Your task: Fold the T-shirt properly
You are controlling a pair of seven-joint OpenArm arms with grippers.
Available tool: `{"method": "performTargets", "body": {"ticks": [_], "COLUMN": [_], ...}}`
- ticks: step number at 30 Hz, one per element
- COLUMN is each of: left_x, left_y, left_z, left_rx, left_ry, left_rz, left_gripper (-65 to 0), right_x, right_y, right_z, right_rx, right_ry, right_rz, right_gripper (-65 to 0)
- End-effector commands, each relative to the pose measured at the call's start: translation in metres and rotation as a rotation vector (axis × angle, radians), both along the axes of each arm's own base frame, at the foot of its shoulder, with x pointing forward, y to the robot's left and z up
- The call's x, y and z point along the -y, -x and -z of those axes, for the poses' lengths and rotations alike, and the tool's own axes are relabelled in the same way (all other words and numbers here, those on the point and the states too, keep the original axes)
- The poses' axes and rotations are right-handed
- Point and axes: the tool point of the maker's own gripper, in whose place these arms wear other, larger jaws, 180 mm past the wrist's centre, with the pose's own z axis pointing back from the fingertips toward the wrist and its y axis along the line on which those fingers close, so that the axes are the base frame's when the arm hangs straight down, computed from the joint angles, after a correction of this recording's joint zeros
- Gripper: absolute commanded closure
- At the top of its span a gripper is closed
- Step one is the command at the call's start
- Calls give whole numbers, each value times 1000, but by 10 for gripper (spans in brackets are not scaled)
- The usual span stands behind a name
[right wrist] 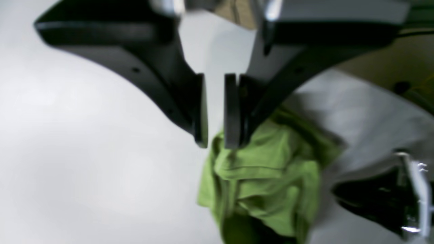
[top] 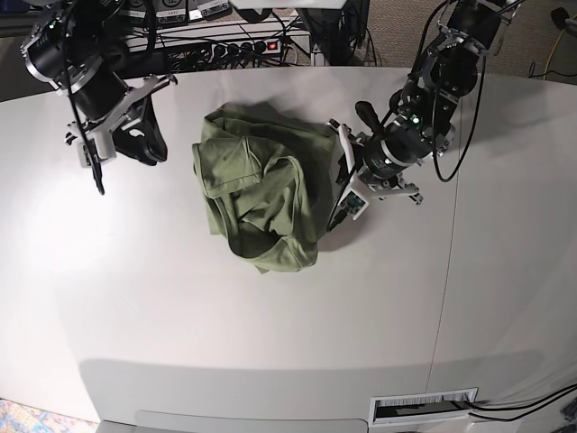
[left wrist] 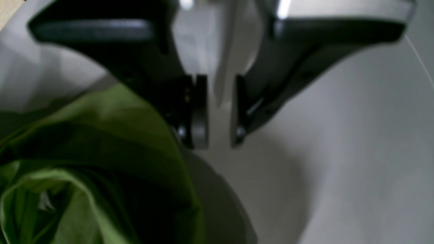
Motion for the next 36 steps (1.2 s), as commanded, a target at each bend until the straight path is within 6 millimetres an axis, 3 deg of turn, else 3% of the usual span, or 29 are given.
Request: {"method": "performTargets", "body": {"ticks": [1, 5, 9, 13, 14, 20, 24, 29, 31, 36], "left_x": [4, 5, 5, 5, 5, 6, 7, 7, 7, 7], "left_y": [-8, -7, -7, -7, -7, -8, -9, -9, -9, -9], "left_z": [-13, -13, -12, -13, -13, -15, -16, -17, -17, -16], "left_rx": [44, 42, 42, 42, 45, 54, 65, 66, 66, 65], "left_ry": [25, 23, 23, 23, 24, 32, 41, 41, 41, 41], "left_rz": [9, 21, 21, 21, 22, 22, 23, 23, 23, 23], "left_gripper": [-134, -134, -134, -134, -134, -134, -134, -134, -134, -134], "right_x": [-4, -15, -25, -17, -15, -13, -10, -28, -39, -58], "right_y": [-6, -10, -15, -16, -16, -15, -14, -16, -17, -18], "right_z": [-12, -10, 7, 22, 23, 29, 52, 66, 64, 65], "right_rx": [58, 74, 31, -13, -18, -34, -91, -109, -98, -105], "right_ry": [-3, 9, -32, 49, 64, 57, 0, -63, -78, -82], "right_rz": [-13, -42, -67, -48, -42, -38, -21, -61, -90, -150], "right_gripper": [-97, -97, -98, -243, -254, -255, -255, -253, -210, -21]}}
